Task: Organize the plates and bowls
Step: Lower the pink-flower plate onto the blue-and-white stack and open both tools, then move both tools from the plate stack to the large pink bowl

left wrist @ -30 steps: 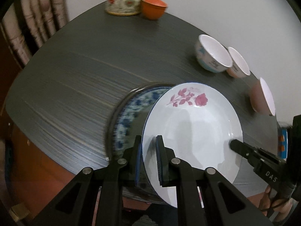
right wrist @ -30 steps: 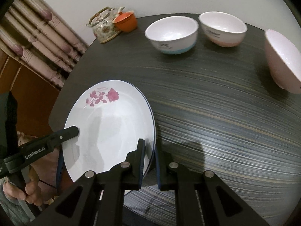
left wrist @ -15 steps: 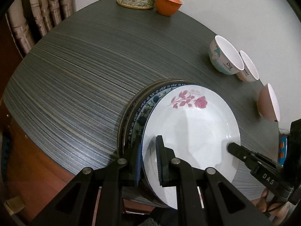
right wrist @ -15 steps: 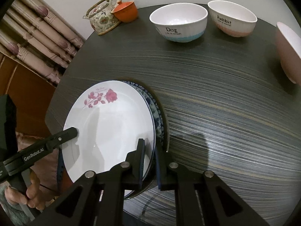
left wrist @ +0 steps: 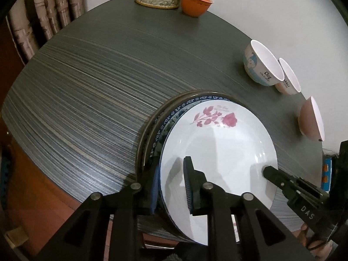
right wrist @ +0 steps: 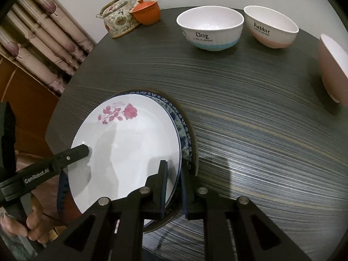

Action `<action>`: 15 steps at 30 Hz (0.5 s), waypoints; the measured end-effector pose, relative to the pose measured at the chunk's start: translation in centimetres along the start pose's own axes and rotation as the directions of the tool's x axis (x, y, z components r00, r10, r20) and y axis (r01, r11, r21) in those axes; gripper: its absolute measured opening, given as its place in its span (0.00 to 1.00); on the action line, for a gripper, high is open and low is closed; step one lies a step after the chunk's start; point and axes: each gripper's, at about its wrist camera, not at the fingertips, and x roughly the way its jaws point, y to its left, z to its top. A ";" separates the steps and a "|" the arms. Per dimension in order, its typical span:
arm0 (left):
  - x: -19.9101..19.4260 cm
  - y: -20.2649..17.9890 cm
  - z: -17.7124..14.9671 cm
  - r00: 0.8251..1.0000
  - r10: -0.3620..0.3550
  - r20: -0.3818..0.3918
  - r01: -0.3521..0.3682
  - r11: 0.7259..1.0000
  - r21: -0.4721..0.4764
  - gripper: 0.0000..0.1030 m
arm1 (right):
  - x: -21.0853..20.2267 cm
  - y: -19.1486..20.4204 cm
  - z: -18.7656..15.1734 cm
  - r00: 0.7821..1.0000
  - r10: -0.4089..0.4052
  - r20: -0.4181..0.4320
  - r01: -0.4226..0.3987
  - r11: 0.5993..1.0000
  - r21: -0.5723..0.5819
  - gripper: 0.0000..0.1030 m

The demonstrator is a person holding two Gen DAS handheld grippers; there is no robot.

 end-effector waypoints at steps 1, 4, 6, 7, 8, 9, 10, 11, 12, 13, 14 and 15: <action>0.0 -0.2 0.0 1.000 0.010 0.005 -0.010 1.000 0.007 0.17 | 0.0 0.0 0.1 1.000 -0.004 -0.004 0.004 1.000 0.002 0.13; 0.1 -0.5 0.0 1.000 0.019 0.011 -0.019 0.999 0.026 0.23 | 0.1 0.0 0.3 1.000 -0.007 -0.013 0.008 1.000 0.022 0.13; 0.2 -0.8 0.0 1.000 0.016 0.011 -0.016 0.999 0.036 0.27 | 0.0 0.1 0.4 1.000 -0.016 -0.018 0.016 1.000 0.027 0.14; 0.3 -0.9 0.0 1.000 0.010 0.010 -0.010 0.999 0.039 0.30 | 0.0 0.3 0.5 1.000 -0.025 -0.016 0.026 0.999 0.024 0.15; 0.3 -1.1 0.1 1.000 0.008 0.010 -0.008 0.999 0.043 0.31 | -0.1 0.6 0.6 0.999 -0.029 -0.013 0.030 0.999 0.017 0.20; 0.3 -1.2 0.1 1.000 0.006 0.013 -0.007 0.999 0.047 0.35 | -0.2 0.9 0.7 0.999 -0.034 -0.012 0.034 0.999 0.014 0.24; 0.3 -1.2 0.1 1.000 0.005 0.017 -0.006 0.999 0.049 0.39 | -0.3 1.1 0.8 0.999 -0.038 -0.006 0.038 0.999 0.015 0.26; 0.1 -1.3 0.1 1.000 0.007 0.025 -0.008 0.999 0.052 0.40 | -0.4 1.1 0.8 0.999 -0.041 -0.001 0.041 0.999 0.016 0.28; -0.1 -1.4 0.1 0.999 0.014 0.039 -0.016 0.998 0.058 0.44 | -0.5 1.3 0.9 0.999 -0.046 0.002 0.046 0.999 0.015 0.30; -0.4 -1.6 0.1 0.998 0.021 0.059 -0.025 0.997 0.069 0.49 | -0.6 1.5 0.9 0.999 -0.053 0.003 0.053 0.998 0.015 0.30; -0.7 -1.7 0.1 0.997 0.029 0.076 -0.034 0.996 0.076 0.52 | -0.7 1.6 0.9 0.998 -0.059 0.008 0.059 0.998 0.018 0.31; -0.8 -1.7 0.1 0.996 0.032 0.084 -0.038 0.996 0.080 0.53 | -0.9 1.7 0.8 0.998 -0.063 0.014 0.063 0.998 0.022 0.31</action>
